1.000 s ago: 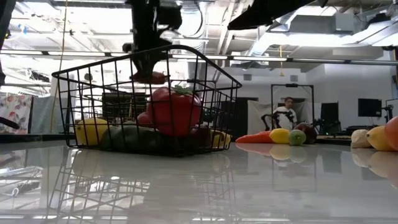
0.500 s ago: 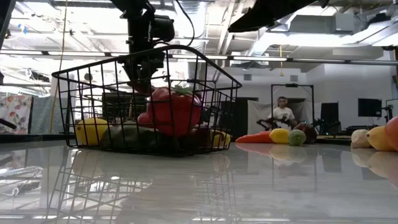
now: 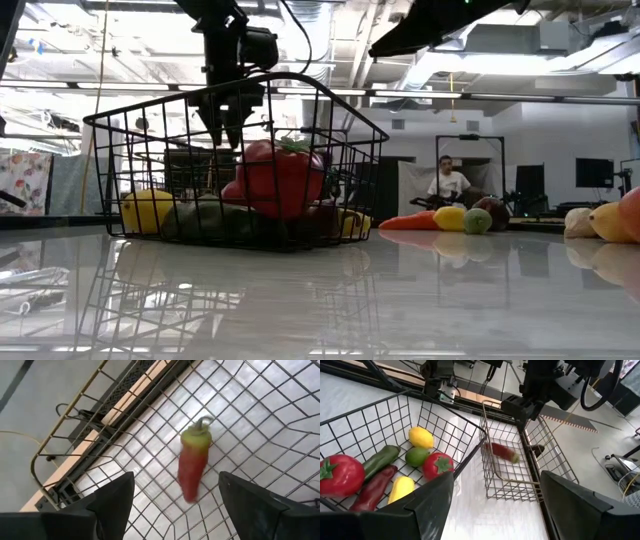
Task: Sort produce into baskets
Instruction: Put the top red chili pepper into the top wire basket, then put the yellow corn into the top wire basket
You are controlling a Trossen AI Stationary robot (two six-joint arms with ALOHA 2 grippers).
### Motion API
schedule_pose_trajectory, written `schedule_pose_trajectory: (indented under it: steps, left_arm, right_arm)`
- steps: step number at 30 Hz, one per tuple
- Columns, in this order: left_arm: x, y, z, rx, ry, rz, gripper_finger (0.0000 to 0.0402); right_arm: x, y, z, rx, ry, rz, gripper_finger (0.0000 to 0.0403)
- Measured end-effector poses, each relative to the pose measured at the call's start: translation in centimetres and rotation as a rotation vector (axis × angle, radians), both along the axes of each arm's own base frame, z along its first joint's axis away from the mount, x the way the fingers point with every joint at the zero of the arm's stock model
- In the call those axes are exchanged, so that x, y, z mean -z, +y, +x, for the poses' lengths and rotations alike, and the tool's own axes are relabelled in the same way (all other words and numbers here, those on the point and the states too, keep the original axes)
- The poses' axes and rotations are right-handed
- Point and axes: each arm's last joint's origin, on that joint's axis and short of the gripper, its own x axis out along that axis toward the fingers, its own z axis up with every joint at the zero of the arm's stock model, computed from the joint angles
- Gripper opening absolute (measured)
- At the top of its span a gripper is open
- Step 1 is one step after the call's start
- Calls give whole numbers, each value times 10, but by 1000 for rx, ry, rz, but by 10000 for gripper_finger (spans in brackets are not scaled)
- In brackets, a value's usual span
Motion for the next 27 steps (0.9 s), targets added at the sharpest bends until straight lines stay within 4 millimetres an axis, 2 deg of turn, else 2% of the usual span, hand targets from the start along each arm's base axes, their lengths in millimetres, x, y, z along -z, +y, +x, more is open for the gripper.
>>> schedule_pose_trajectory:
  steps: [3, 6, 12, 16, 19, 23, 27]
  left_arm:
    - [-6, -5, 3, 20, -49, -57, 284]
    - [-11, -23, 18, 109, -136, -143, 282]
    - [-12, -95, 56, 364, -118, -156, 279]
    - [-12, -143, 69, 503, -109, -168, 278]
    - [-11, -170, 76, 572, -130, -180, 278]
    - [-2, -193, 86, 638, -149, -251, 278]
    - [14, -202, 99, 737, -145, -318, 278]
  right_arm:
    - [1, -2, -1, 5, 11, -1, 325]
    - [3, -6, -4, 23, 40, 0, 325]
    - [-3, -20, -24, 105, 1, 20, 325]
    - [-7, -26, -38, 151, -65, 22, 325]
    - [-8, -27, -44, 138, -128, 26, 325]
    - [-7, -27, -43, 109, -138, 62, 325]
    - [-3, -27, -39, 87, -119, 82, 325]
